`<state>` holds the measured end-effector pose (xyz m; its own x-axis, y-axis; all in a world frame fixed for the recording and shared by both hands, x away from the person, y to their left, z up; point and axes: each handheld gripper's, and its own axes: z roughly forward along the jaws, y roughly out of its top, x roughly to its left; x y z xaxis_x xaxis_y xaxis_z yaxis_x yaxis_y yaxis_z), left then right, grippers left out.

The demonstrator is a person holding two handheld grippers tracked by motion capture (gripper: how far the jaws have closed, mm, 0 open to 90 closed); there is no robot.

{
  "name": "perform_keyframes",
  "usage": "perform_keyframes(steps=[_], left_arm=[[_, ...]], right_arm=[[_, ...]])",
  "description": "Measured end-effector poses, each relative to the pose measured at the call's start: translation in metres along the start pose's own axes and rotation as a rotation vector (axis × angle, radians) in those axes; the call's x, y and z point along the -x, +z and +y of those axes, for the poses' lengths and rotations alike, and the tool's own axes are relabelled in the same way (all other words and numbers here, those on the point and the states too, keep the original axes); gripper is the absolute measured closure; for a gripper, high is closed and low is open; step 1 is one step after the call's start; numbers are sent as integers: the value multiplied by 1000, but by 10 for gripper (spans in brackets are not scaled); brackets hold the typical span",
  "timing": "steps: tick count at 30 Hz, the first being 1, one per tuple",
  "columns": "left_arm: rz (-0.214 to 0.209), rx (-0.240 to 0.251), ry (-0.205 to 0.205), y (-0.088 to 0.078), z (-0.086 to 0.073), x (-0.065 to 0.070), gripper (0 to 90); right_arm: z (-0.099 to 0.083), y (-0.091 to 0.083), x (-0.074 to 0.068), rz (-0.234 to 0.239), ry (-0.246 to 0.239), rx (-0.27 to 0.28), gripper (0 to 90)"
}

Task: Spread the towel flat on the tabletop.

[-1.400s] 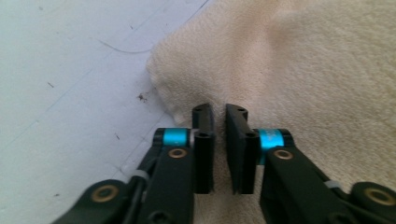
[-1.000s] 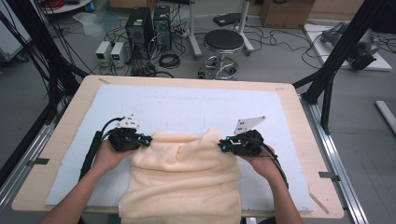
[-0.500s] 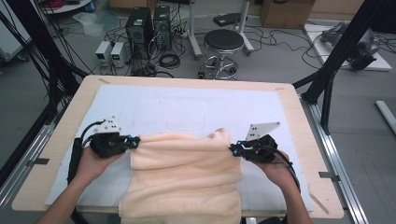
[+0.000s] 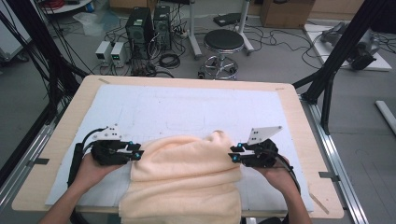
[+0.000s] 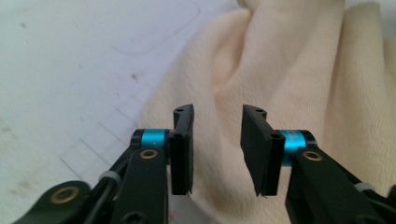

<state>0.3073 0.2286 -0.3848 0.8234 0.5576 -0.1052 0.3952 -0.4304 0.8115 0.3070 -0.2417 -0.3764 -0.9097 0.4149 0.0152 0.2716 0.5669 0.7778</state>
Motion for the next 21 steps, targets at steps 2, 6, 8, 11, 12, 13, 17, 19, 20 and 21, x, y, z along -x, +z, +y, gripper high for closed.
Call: perform_keyframes(steps=[2, 6, 8, 11, 12, 13, 17, 19, 20, 21], left_arm=[[15, 9, -7, 1, 8, -4, 607], [29, 1, -10, 12, 20, -12, 600], [28, -18, 11, 22, 25, -14, 594], [15, -25, 31, 39, 30, -15, 535], [4, -41, 29, 46, 31, -16, 500], [-11, -56, 22, 53, 32, -18, 485], [-26, -155, 19, 80, 25, -24, 538], [-23, -200, 26, 87, 21, -25, 722], [-18, -202, 30, 88, 19, -23, 802], [-10, -200, 38, 88, 19, -22, 818]], right_arm=[[9, -3, 5, -26, 1, 19, 672], [24, 7, 17, -52, -13, 13, 632], [30, 15, 23, -57, -29, -3, 617], [37, 33, 32, -19, -19, -9, 557], [37, 40, 36, -3, -6, -16, 545], [37, 47, 38, 7, -4, -24, 538], [33, 72, 45, 41, 5, -101, 562], [27, 83, 46, 50, 9, -185, 654], [24, 87, 46, 58, -8, -213, 722], [21, 88, 45, 72, -19, -217, 784]])
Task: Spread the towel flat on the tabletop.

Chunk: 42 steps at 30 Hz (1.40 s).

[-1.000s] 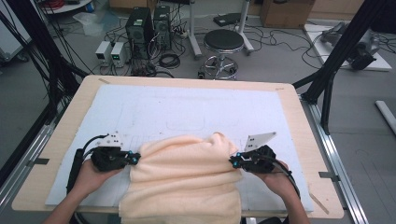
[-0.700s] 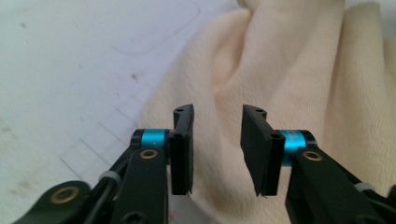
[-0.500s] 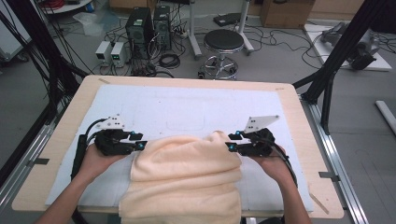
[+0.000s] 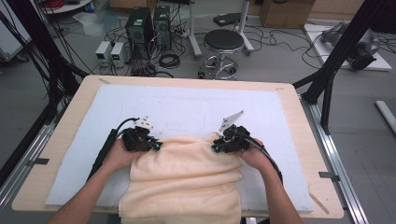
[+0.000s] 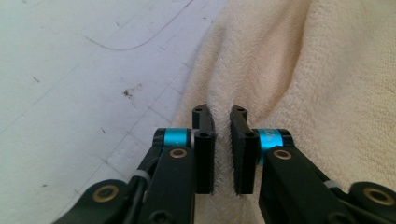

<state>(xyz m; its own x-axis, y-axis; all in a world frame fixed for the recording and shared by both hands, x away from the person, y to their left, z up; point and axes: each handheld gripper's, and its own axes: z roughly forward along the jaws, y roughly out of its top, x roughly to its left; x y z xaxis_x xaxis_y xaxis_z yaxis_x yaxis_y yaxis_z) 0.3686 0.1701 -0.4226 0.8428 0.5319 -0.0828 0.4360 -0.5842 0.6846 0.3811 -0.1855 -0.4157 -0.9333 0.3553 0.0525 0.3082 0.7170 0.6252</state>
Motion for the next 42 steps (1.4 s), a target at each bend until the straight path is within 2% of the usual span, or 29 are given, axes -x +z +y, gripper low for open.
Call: perform_keyframes(steps=[2, 5, 8, 9, 11, 14, 16, 19, 21, 22, 25, 26, 28, 30, 34, 36, 39, 42], left_arm=[[23, 12, 12, -4, 0, 3, 830], [45, 62, -18, -18, 0, -2, 837], [66, 170, -82, -42, 3, -9, 839], [70, 192, -90, -47, 5, -8, 839], [98, 246, -87, -63, 13, -4, 839], [114, 269, -71, -77, 19, 4, 837], [90, 240, -53, -78, 17, 11, 835], [58, 175, -19, -72, 4, 25, 835], [14, 139, -15, -64, -10, 34, 834], [-12, 105, -11, -58, -16, 39, 835], [-72, 24, 23, -41, -33, 53, 828], [-77, 10, 40, -39, -36, 55, 821], [-71, 37, 44, -40, -36, 55, 779], [-66, 62, 27, -46, -30, 51, 686], [-47, 141, -1, -60, -15, 40, 587], [-36, 167, -14, -63, -8, 34, 560], [-29, 145, -17, -57, 0, 27, 522], [-22, 101, -24, -40, 3, 21, 461]], right_arm=[[-2, -5, -2, -6, -4, 21, 844], [-5, -19, -5, -32, -6, 45, 863], [-6, -38, -9, -56, -1, 111, 876], [-4, -46, -10, -68, -1, 140, 876], [0, -57, -13, -73, -7, 175, 877], [8, -71, -24, -97, -44, 189, 876], [8, -75, -32, -107, -65, 170, 876], [0, -75, -44, -90, -62, 143, 876], [-10, -69, -52, -74, -57, 121, 876], [-16, -64, -56, -64, -58, 97, 876], [-33, -50, -66, -36, -49, 56, 874], [-37, -47, -68, -27, -40, 44, 869], [-40, -44, -68, -13, -30, 46, 825], [-37, -46, -67, -20, -24, 72, 751], [-19, -59, -62, -44, -22, 139, 674], [-8, -64, -57, -68, -43, 164, 652], [6, -65, -48, -121, -58, 173, 612], [16, -58, -35, -124, -45, 173, 584]])
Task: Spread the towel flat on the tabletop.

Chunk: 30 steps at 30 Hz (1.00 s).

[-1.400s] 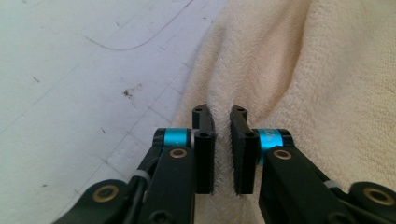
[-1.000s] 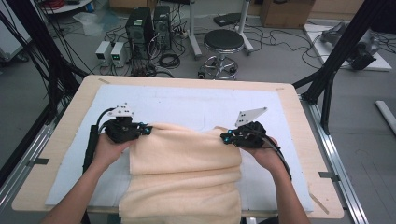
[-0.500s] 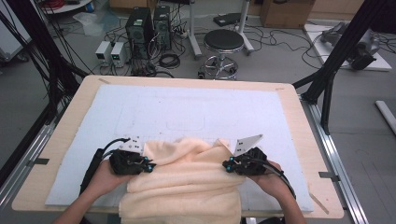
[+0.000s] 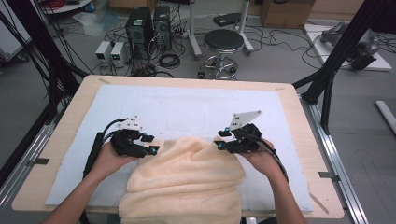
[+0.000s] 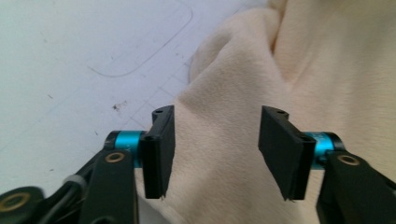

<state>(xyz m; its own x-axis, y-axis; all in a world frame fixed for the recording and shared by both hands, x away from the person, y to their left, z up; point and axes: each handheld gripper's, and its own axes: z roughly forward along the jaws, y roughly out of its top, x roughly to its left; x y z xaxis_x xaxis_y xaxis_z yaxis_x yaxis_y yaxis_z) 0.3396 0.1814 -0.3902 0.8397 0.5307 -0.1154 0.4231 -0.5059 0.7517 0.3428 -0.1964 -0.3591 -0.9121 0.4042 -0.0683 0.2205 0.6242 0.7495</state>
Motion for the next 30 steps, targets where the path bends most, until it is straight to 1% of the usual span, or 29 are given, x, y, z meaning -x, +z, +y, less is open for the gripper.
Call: perform_keyframes(steps=[1, 2, 3, 4, 5, 6, 7, 8, 9, 10, 11, 12, 13, 14, 15, 16, 17, 18, 19, 20, 21, 22, 23, 24, 25, 26, 27, 28, 30], left_arm=[[12, -18, -1, 6, 0, -2, 438], [47, -36, 12, 13, -1, -4, 419], [60, -47, 14, 17, -2, -6, 404], [67, -58, 8, 21, -3, -11, 402], [68, -72, -15, 25, -4, -16, 405], [63, -79, -29, 29, -5, -18, 421], [56, -99, -37, 32, -6, -20, 450], [58, -123, -39, 36, -7, -22, 497], [58, -141, -32, 38, -8, -21, 566], [75, -143, -18, 40, -8, -20, 643], [82, -143, -5, 39, -8, -20, 710], [81, -141, -7, 37, -7, -20, 774], [87, -139, -18, 35, -7, -20, 789], [98, -135, -20, 33, -7, -21, 799], [114, -126, -20, 29, -6, -22, 805], [141, -102, -23, 23, -5, -23, 808], [170, -48, -38, 13, -3, -25, 810], [183, -19, -47, 7, -1, -26, 811], [198, 11, -54, 0, 1, -28, 811], [219, 54, -68, -9, 4, -29, 811], [250, 100, -80, -21, 7, -30, 811], [260, 128, -91, -27, 8, -30, 810], [261, 159, -100, -35, 9, -32, 810], [247, 183, -108, -42, 11, -32, 809], [237, 181, -107, -44, 11, -31, 807], [227, 169, -95, -44, 11, -29, 806], [217, 139, -80, -41, 10, -26, 805], [204, 101, -67, -37, 8, -24, 803], [177, 44, -63, -25, 1, -21, 798]], right_arm=[[1, 5, 4, 4, 5, -10, 578], [1, 11, 8, 13, 6, -21, 574], [0, 18, 12, 18, 18, -40, 563], [-1, 23, 15, 20, 17, -52, 558], [-3, 29, 18, 35, 21, -71, 559], [-6, 36, 21, 50, 30, -90, 561], [-7, 39, 23, 55, 34, -104, 576], [-9, 43, 24, 67, 49, -116, 630], [-11, 45, 27, 85, 50, -125, 695], [-13, 45, 27, 91, 61, -137, 756], [-14, 46, 28, 100, 68, -148, 811], [-14, 45, 27, 103, 64, -159, 840], [-14, 43, 26, 95, 53, -167, 850], [-15, 41, 24, 89, 51, -164, 857], [-14, 39, 23, 77, 36, -162, 862], [-13, 34, 22, 53, 31, -161, 864], [-12, 29, 22, 36, 24, -146, 867], [-11, 18, 22, -4, 28, -107, 869], [-10, 12, 24, -20, 33, -89, 869], [-9, 5, 24, -38, 40, -73, 869], [-8, -4, 25, -67, 42, -50, 869], [-6, -15, 25, -89, 41, -26, 869], [-6, -22, 25, -101, 39, -16, 869], [-5, -30, 24, -112, 41, -6, 869], [-5, -37, 23, -117, 40, 11, 869], [-5, -40, 21, -115, 45, 17, 869], [-6, -42, 19, -113, 40, 14, 868], [-8, -41, 16, -112, 35, -10, 867], [-16, -35, 14, -98, 44, -55, 863]])
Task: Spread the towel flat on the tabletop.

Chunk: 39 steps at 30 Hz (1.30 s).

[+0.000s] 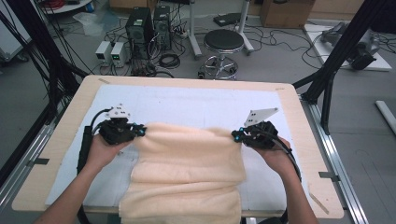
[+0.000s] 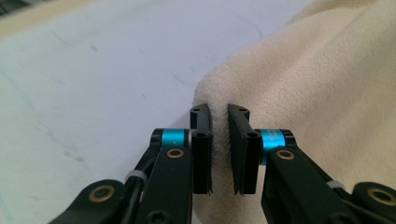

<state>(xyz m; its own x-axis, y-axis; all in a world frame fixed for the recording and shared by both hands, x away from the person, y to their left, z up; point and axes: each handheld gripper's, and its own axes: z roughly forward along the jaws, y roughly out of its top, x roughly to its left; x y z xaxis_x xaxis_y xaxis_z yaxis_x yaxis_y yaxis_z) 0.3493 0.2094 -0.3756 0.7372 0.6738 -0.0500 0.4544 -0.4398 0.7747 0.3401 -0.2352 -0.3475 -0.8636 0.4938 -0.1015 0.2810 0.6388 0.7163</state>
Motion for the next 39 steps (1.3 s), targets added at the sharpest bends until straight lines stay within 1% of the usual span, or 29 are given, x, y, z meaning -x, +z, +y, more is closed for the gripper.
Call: perform_keyframes(steps=[2, 3, 4, 5, 7, 8, 10, 12, 14, 15, 16, 17, 19, 20, 21, 22, 23, 24, 26, 28, 29, 30, 31, 32, 33, 35, 36, 37, 39], left_arm=[[-56, -73, -9, 13, -12, 2, 792], [-70, -114, -9, 19, -18, 4, 786], [-105, -163, -12, 25, -24, 5, 775], [-129, -181, -11, 29, -30, 7, 751], [-133, -150, 26, 28, -35, 9, 692], [-140, -137, 32, 26, -35, 10, 644], [-134, -110, 29, 22, -34, 10, 552], [-130, -89, 16, 17, -32, 7, 518], [-113, -65, 1, 13, -30, 4, 476], [-117, -50, -10, 11, -29, 2, 473], [-121, -31, -23, 10, -28, 0, 467], [-111, -30, -29, 9, -26, -1, 462], [-96, -40, -30, 11, -25, -3, 461], [-101, -46, -38, 13, -26, -4, 461], [-112, -54, -51, 16, -27, -5, 461], [-147, -79, -46, 18, -28, -7, 471], [-176, -85, -40, 20, -29, -7, 533], [-186, -91, -21, 21, -30, -5, 583], [-198, -107, 12, 24, -31, -3, 711], [-184, -106, 25, 26, -30, -2, 788], [-170, -94, 22, 27, -29, -3, 809], [-155, -86, 18, 26, -27, -4, 819], [-113, -60, 11, 25, -23, -6, 824], [-94, -32, 1, 24, -20, -8, 827], [-72, 5, -17, 22, -16, -9, 826], [2, 56, -35, 19, -6, -9, 791], [16, 69, -37, 19, -4, -7, 789], [27, 58, -31, 21, -3, -5, 781], [11, -4, -22, 28, -6, -2, 764]], right_arm=[[-14, 12, -1, 31, 30, -63, 858], [-22, 20, -1, 56, 53, -86, 846], [-30, 27, -1, 102, 92, -136, 823], [-37, 32, -3, 122, 94, -170, 802], [-47, 37, -3, 166, 120, -168, 693], [-47, 36, -3, 178, 130, -159, 663], [-44, 30, -2, 167, 118, -107, 641], [-39, 23, 2, 155, 136, -44, 620], [-32, 19, 5, 126, 119, -17, 613], [-29, 19, 6, 113, 116, -7, 612], [-27, 20, 7, 106, 114, -1, 612], [-25, 23, 8, 98, 112, 5, 612], [-22, 34, 9, 84, 105, -10, 612], [-20, 41, 11, 79, 103, -27, 612], [-18, 47, 12, 81, 102, -43, 612], [-17, 54, 13, 84, 106, -46, 610], [-17, 62, 15, 104, 116, -51, 590], [-17, 68, 16, 123, 127, -56, 587], [-19, 80, 16, 150, 125, -106, 626], [-22, 89, 17, 163, 122, -169, 785], [-22, 90, 17, 167, 130, -178, 817], [-21, 88, 17, 150, 125, -162, 832], [-18, 85, 17, 120, 112, -148, 834], [-13, 76, 17, 70, 100, -100, 837], [-11, 70, 17, 44, 99, -74, 837], [-3, 55, 17, -33, 89, -14, 837], [-1, 48, 16, -61, 80, 8, 836], [-1, 44, 15, -68, 79, 19, 834], [-5, 44, 13, -54, 69, -21, 829]])
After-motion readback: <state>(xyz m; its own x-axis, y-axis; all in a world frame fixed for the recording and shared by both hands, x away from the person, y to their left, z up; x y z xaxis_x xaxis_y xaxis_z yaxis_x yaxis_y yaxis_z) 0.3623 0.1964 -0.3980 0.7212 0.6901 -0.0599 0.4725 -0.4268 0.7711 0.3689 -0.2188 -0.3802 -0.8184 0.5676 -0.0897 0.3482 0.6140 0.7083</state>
